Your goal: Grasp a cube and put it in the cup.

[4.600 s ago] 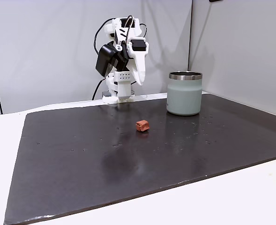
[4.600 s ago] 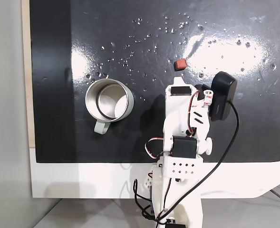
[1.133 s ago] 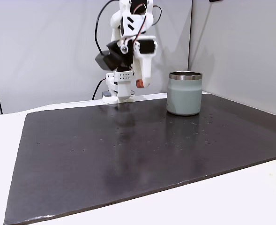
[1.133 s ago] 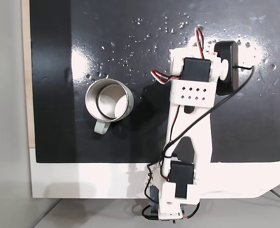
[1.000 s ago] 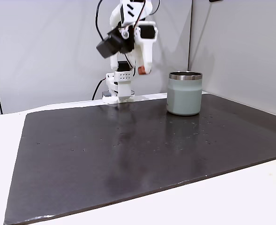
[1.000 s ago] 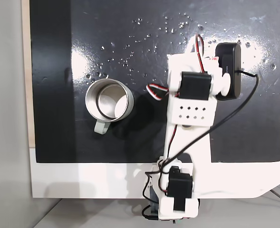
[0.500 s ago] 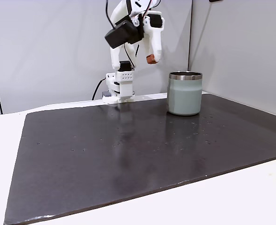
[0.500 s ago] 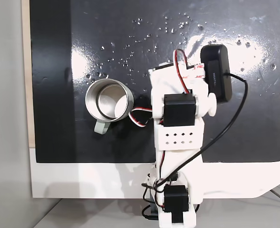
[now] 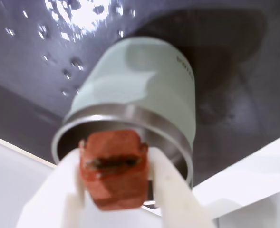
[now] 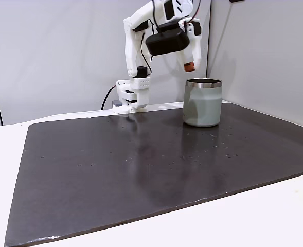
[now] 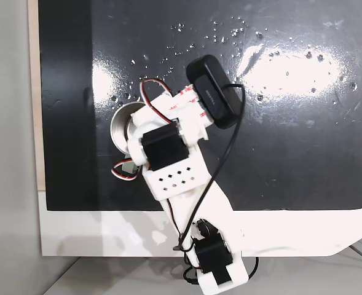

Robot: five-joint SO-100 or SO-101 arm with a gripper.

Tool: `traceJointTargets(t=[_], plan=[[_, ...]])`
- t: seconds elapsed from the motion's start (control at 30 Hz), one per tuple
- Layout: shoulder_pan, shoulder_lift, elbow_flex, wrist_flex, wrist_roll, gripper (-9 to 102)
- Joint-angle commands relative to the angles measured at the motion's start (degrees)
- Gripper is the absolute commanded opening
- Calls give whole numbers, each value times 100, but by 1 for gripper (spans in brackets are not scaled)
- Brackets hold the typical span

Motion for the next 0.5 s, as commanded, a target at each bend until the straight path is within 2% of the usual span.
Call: traceJointTargets(t=[0.0, 0.17, 0.47], plan=[[-352, -202, -606, 202, 158, 1], [-659, -466, -993, 387, 316, 0], [-1072, -255, -615, 404, 290, 0]])
